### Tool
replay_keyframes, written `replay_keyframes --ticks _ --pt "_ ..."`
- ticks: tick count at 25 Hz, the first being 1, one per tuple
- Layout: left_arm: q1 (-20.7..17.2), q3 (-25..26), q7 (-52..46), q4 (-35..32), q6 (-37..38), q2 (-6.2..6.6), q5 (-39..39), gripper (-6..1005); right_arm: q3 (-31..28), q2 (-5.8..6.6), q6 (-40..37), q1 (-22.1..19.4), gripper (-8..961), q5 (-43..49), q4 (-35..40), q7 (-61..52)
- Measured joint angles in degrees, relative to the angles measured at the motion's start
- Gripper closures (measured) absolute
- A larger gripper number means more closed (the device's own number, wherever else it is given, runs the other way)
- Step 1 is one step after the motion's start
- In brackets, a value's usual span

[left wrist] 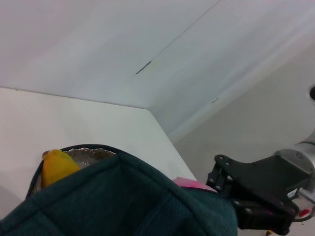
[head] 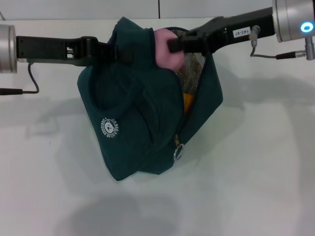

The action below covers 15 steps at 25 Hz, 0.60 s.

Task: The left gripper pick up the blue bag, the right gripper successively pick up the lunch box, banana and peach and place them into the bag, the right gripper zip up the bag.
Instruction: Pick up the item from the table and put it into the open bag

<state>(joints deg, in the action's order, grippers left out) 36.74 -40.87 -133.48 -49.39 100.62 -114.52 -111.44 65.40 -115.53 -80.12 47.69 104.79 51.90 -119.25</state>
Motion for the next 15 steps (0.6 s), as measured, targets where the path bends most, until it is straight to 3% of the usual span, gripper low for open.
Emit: replay_keyframes --ticks 10,15 --pt "-0.2 0.0 0.1 0.0 0.0 0.01 -0.1 915 -0.5 0.13 -0.2 -0.7 689 -1.3 0.0 0.2" --pt "-0.7 0.0 0.1 0.0 0.0 0.05 -0.1 914 -1.7 0.33 -0.4 -3.1 579 -2.6 2.4 -0.5"
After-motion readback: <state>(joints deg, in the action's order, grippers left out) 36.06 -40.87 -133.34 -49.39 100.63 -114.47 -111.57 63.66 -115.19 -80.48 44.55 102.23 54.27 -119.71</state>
